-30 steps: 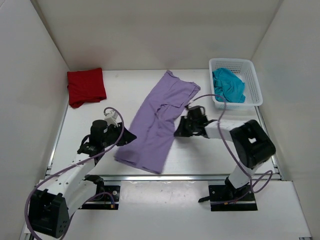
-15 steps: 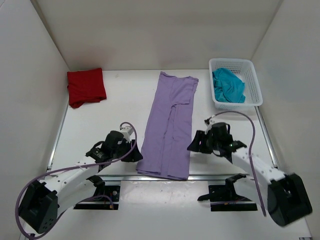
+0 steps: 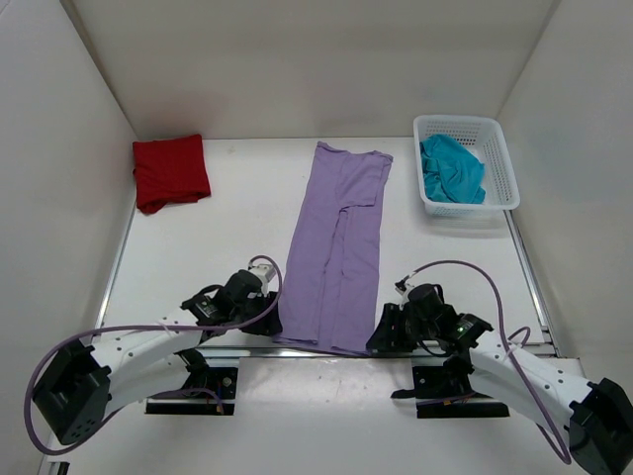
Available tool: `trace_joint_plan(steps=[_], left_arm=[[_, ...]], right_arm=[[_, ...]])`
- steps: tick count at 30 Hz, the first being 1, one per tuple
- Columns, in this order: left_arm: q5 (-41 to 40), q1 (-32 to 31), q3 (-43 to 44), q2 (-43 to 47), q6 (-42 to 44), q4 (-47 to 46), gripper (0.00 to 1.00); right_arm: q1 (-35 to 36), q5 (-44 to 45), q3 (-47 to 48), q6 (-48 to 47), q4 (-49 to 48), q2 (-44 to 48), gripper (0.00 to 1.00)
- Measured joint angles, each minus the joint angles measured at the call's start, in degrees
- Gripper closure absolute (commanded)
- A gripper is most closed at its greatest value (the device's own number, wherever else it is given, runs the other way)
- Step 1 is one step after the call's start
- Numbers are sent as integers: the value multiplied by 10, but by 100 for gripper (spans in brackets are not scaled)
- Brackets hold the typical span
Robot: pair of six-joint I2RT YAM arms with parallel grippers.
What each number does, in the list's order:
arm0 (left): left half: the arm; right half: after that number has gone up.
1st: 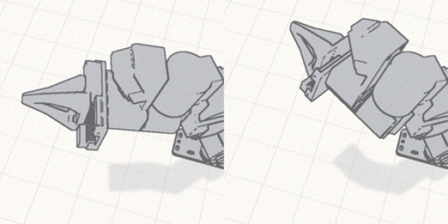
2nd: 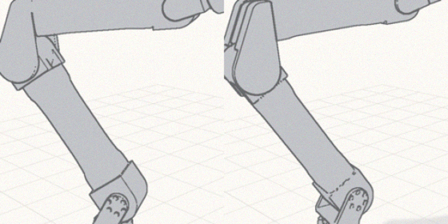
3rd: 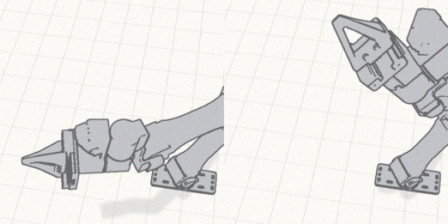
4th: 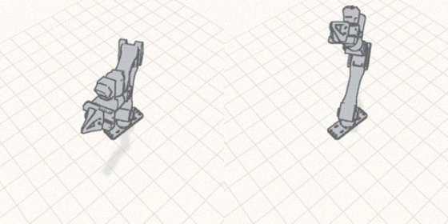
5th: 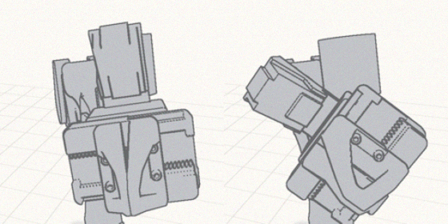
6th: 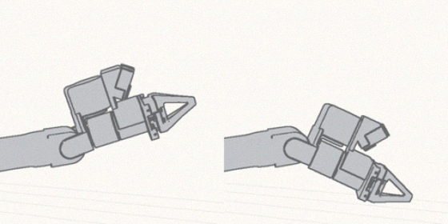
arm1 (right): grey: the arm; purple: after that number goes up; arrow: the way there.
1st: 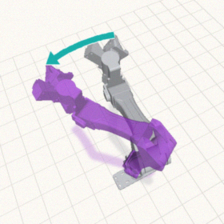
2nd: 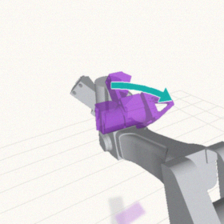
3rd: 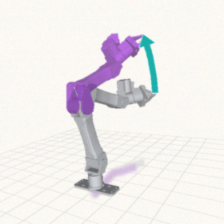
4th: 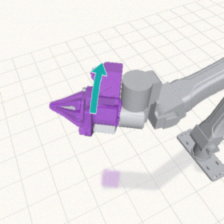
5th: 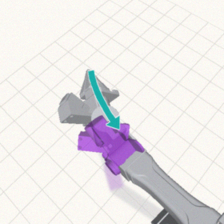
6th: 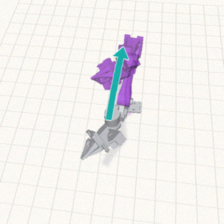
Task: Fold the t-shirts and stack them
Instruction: Grab the bottom of the folded rectangular tshirt with both arms, then fold the folded rectangular tshirt in 1/3 of the way
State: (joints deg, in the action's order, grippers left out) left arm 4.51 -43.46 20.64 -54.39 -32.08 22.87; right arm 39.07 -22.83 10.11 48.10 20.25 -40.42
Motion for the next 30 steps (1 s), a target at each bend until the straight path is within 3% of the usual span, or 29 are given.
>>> trace_joint_plan(steps=[4, 7, 10, 11, 13, 20, 22, 25, 30], left_arm=[[0, -1, 3, -13, -3, -3, 49], [10, 5, 3, -19, -4, -5, 58], [26, 17, 3, -27, -2, -6, 75], [34, 20, 3, -30, 1, -5, 86], [46, 24, 3, -34, 2, -4, 98], [104, 40, 11, 20, 5, 38, 100], [121, 61, 41, 24, 7, 59, 100], [138, 90, 115, -9, 14, 55, 100], [157, 156, 241, -134, 17, -11, 100]], right_arm=[[22, -1, -10, 22, -20, -11, 69], [24, -7, -19, 31, -47, -29, 80], [24, -7, -21, 35, -58, -40, 94], [24, -6, -21, 36, -61, -41, 100], [24, -7, -21, 38, -63, -37, 100], [73, -2, 16, 57, -25, 2, 100], [40, -5, 55, 35, -2, 3, 100], [-78, -27, 130, -25, 9, -28, 100], [-219, -41, 248, -125, -1, -132, 100]])
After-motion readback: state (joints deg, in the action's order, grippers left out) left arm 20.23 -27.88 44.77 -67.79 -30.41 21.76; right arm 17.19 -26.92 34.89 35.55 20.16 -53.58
